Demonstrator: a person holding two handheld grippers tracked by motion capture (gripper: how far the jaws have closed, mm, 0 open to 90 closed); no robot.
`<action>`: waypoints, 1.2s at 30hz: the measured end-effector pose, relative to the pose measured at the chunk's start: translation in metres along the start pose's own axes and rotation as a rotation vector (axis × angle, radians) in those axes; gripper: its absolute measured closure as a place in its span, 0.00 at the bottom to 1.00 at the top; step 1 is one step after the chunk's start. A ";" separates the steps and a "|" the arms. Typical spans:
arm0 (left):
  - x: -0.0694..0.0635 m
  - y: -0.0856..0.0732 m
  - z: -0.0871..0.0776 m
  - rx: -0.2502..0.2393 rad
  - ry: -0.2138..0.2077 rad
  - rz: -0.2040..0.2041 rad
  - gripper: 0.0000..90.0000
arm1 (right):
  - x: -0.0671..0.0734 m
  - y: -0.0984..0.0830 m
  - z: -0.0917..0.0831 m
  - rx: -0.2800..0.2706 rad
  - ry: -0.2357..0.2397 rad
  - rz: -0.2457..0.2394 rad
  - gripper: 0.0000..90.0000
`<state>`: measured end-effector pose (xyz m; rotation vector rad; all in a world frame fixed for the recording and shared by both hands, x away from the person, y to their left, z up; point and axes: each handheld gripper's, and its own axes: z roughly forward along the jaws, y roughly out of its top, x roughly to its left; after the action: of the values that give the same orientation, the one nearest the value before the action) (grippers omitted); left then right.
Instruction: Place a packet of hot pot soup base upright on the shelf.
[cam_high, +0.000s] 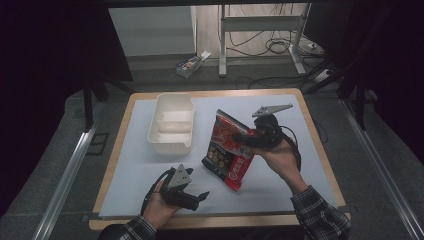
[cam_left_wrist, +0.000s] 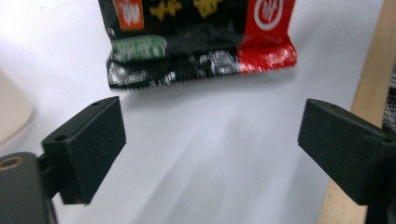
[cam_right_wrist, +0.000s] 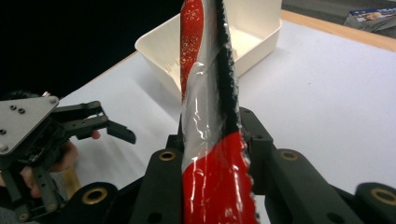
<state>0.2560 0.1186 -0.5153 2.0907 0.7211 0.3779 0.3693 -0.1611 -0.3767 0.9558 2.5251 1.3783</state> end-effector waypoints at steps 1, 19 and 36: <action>-0.001 -0.001 -0.001 0.003 0.001 0.002 0.07 | -0.001 0.001 -0.001 -0.003 -0.002 -0.001 0.82; -0.005 -0.015 -0.013 0.040 0.048 0.008 0.00 | -0.016 0.030 -0.008 -0.057 -0.011 0.004 0.82; -0.009 -0.021 -0.020 0.058 0.075 0.002 0.00 | -0.030 0.066 0.010 -0.081 -0.023 -0.004 0.82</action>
<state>0.2315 0.1350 -0.5208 2.1408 0.7824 0.4431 0.4281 -0.1452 -0.3364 0.9462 2.4327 1.4478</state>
